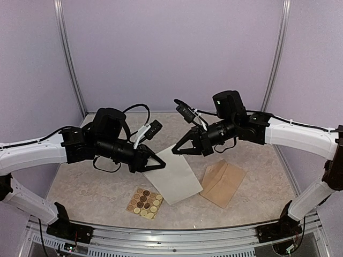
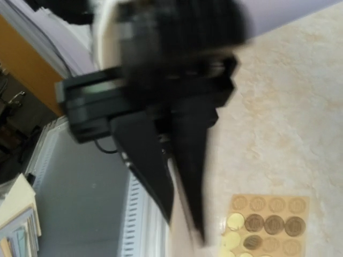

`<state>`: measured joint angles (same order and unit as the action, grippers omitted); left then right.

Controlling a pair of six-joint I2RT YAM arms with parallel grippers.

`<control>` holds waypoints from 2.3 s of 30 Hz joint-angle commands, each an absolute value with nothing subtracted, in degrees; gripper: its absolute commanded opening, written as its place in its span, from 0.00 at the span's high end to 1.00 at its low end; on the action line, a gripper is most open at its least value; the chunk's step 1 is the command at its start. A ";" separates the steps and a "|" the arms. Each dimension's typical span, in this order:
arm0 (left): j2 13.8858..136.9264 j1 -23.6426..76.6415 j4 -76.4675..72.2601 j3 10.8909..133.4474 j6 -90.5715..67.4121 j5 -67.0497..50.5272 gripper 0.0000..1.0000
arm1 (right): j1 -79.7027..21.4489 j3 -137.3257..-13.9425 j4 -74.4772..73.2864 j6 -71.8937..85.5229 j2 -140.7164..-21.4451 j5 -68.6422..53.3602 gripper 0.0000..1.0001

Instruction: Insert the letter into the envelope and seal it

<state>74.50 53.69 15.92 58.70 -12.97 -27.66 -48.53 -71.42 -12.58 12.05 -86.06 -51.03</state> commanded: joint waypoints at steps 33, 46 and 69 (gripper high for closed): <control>53.82 53.51 -30.61 34.98 -32.03 -11.72 1.00 | -49.08 -41.66 48.72 46.76 -77.97 -38.45 0.26; 54.24 53.28 -21.65 37.09 -29.60 -9.57 0.81 | -49.21 -43.64 37.29 41.86 -75.77 -31.76 1.00; 56.00 51.41 -16.56 38.36 -29.68 -10.89 1.00 | -49.13 -54.98 4.31 26.40 -74.14 -25.94 1.00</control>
